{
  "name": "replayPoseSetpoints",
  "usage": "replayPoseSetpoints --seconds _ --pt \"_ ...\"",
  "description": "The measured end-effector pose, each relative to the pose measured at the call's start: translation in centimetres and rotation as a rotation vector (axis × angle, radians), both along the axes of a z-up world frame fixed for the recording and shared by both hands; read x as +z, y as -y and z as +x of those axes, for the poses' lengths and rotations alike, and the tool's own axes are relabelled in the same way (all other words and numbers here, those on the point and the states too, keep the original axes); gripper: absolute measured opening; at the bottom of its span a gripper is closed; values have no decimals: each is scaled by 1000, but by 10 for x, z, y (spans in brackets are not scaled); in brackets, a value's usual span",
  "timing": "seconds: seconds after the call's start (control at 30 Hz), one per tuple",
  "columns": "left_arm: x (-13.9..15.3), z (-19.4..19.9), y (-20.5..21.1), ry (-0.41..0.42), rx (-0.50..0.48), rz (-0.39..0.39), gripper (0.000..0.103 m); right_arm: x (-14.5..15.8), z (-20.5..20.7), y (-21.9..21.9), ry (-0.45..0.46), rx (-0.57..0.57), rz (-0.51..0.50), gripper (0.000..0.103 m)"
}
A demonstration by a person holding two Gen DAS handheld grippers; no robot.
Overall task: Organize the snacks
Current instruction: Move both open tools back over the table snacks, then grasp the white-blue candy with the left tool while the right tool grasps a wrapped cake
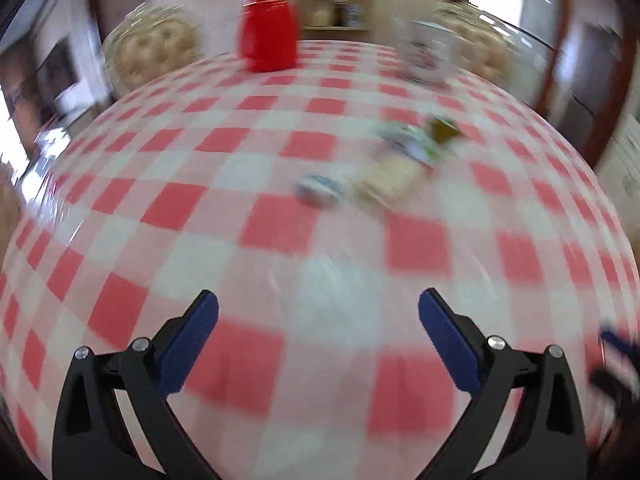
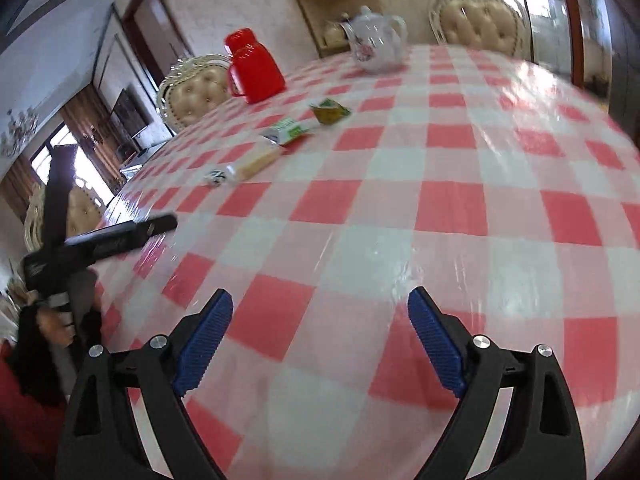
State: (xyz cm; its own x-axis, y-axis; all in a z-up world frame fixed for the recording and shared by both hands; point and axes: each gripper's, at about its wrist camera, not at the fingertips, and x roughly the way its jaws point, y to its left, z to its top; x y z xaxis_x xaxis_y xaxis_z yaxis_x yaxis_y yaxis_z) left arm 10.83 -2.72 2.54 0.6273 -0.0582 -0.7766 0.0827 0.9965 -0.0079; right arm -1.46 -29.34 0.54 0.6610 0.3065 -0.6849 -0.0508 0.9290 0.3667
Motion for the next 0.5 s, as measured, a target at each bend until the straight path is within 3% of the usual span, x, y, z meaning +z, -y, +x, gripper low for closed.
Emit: replayPoseSetpoints --seconds 0.1,0.13,0.23,0.37,0.43,0.5 --pt "5 27 -23 59 207 -59 100 -1 36 -13 -26 -14 21 87" --pt "6 34 -36 91 297 -117 100 -2 50 -20 -39 -21 28 87" --pt "4 35 -62 160 436 -238 100 0 95 -47 -73 -54 49 87" --pt "5 26 -94 238 502 -303 100 2 151 -81 -111 -144 67 87" --pt "12 19 -107 306 532 -281 101 -1 182 -101 -144 -224 35 87" --pt "15 14 -123 344 584 -314 101 -5 207 -118 -167 -293 -6 87"
